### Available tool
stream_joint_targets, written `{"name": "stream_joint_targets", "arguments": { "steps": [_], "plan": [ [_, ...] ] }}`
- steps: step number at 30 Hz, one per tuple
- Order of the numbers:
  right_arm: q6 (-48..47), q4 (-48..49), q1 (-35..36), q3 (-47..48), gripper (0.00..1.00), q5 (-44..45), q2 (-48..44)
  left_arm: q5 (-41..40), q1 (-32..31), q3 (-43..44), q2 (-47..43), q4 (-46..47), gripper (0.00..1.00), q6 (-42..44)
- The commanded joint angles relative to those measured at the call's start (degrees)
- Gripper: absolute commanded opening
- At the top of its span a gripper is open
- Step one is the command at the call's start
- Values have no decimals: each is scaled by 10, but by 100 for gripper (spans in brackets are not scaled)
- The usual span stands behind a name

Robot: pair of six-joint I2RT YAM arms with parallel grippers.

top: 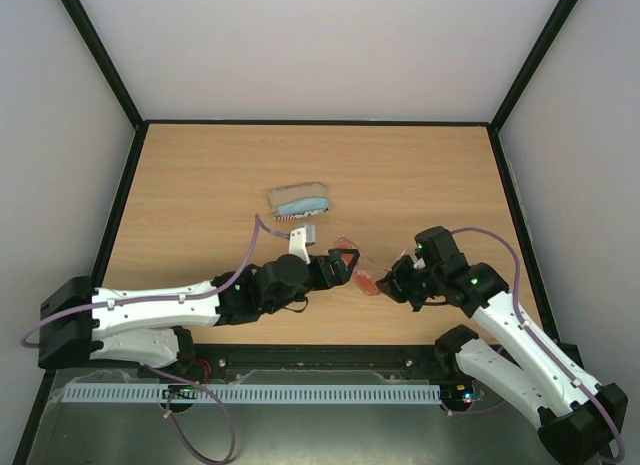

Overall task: Organize the sunglasses
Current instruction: Fold the sunglasses.

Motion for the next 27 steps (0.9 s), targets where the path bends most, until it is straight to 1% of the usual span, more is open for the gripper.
{"name": "stream_joint_targets", "arguments": {
  "steps": [1,4,12,17,25,27],
  "plan": [
    [-6,-40,6,16,1,-8,0,-2,1,19,15,32,99,11],
    [-9,-45,9,13,1,-1,-1,-1,1,30,31,42,99,5],
    [3,-34,37,13,1,17,6,-10,1,66,70,34,99,-19],
    [5,-33,44,21,1,27,14,-8,0,84,84,10,99,-30],
    [-1,-40,44,39,1,48,25,-18,0,74,79,-20,99,-50],
    [-5,-44,44,45,1,55,29,-20,0,72,79,-23,97,-54]
  ]
}}
